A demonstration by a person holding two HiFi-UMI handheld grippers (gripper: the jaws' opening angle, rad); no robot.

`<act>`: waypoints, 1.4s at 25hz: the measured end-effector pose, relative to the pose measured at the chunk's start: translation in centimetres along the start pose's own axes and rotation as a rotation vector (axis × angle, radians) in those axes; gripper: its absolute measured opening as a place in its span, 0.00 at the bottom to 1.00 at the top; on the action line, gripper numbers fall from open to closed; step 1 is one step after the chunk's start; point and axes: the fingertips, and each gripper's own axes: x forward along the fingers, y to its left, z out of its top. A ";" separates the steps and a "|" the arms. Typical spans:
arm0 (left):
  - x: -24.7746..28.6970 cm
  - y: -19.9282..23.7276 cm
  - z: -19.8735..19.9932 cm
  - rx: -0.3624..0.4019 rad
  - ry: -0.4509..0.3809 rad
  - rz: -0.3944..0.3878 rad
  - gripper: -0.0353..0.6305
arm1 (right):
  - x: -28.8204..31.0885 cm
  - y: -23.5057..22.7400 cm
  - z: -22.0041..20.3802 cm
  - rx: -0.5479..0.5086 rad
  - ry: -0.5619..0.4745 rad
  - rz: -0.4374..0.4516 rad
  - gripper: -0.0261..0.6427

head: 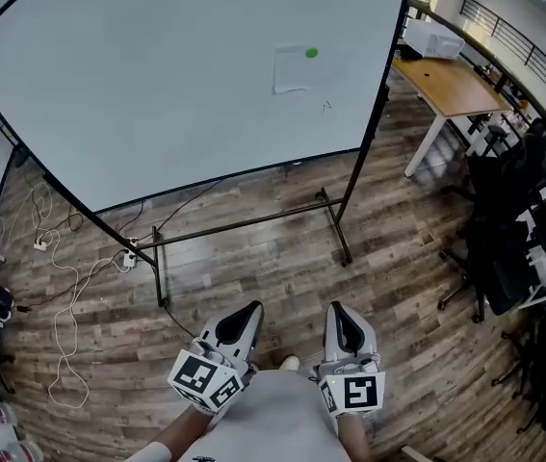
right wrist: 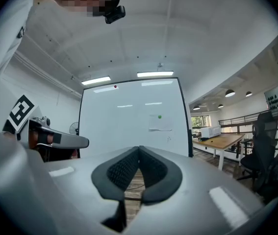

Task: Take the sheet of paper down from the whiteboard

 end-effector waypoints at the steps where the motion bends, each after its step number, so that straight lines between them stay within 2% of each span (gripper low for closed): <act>1: 0.3 -0.3 -0.3 0.002 0.001 -0.002 0.06 | 0.0 -0.4 -0.5 0.005 0.007 0.010 0.06; 10: 2.7 -1.4 -0.5 0.014 0.013 -0.008 0.06 | -0.1 -2.3 -1.1 -0.010 0.007 0.016 0.06; 17: 5.9 0.5 1.0 -0.005 0.009 -0.015 0.06 | 3.3 -4.2 -0.8 -0.011 0.011 0.013 0.06; 25: 13.8 6.2 2.9 -0.016 0.004 -0.026 0.06 | 11.6 -8.7 -1.8 -0.041 0.047 0.012 0.06; 35: 24.9 15.7 8.5 -0.017 0.005 -0.056 0.06 | 25.6 -12.6 0.8 -0.022 0.028 -0.031 0.06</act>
